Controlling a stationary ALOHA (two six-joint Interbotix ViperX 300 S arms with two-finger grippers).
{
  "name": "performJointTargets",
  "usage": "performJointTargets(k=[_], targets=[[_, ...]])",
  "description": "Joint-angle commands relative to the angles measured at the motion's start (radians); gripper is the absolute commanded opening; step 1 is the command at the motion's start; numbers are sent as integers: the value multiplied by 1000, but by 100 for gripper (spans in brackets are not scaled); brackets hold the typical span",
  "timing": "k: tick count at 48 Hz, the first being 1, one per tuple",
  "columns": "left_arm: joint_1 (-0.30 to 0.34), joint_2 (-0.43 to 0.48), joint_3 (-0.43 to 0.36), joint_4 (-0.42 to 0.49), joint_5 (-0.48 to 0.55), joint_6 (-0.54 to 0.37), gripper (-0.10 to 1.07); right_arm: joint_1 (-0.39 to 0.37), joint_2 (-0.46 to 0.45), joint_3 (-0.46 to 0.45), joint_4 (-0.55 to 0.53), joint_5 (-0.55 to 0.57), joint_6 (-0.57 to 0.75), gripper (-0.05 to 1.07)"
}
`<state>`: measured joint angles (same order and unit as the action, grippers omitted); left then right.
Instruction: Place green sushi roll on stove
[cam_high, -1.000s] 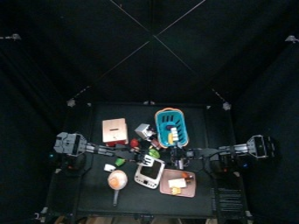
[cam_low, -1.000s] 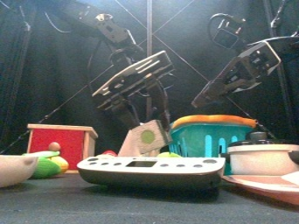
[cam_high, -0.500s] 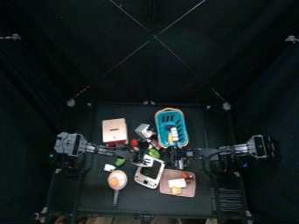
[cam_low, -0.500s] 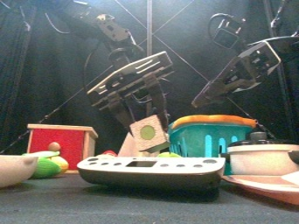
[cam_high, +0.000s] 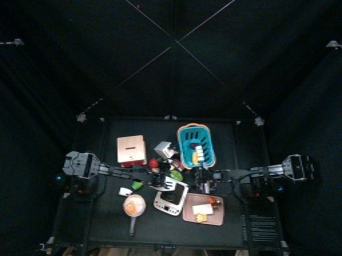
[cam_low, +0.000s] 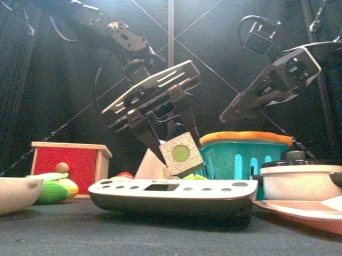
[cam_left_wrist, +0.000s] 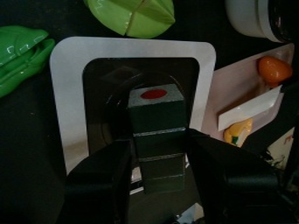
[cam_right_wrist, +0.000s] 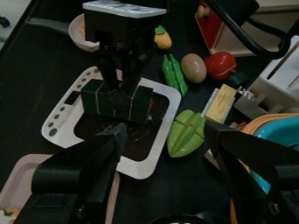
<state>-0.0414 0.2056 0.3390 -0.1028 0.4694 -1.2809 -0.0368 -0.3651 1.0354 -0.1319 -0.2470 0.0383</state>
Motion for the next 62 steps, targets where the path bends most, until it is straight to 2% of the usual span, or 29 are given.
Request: performJointTargets(k=[1, 16, 25, 34, 47, 52, 62], targets=[[5, -25, -12, 3, -20, 3, 75, -2, -23, -9, 0, -3, -2, 100], [5, -26, -12, 3, -52, 6, 89, -2, -23, -9, 0, -3, -2, 100], [3, -38, -8, 8, -54, 9, 90, -2, -23, -9, 0, -5, -3, 100], [5, -71, 8, 57, -54, 12, 90, -3, -23, -11, 0, -5, -3, 100], [25, -150, 72, 117, -54, 14, 89, -6, -23, -14, 0, -5, -3, 100], [49, -193, 126, 173, -54, 20, 89, -9, -23, -18, 0, -5, -5, 100], [110, -341, 239, 267, -106, 23, 89, -15, -20, -35, 0, -11, -5, 100]])
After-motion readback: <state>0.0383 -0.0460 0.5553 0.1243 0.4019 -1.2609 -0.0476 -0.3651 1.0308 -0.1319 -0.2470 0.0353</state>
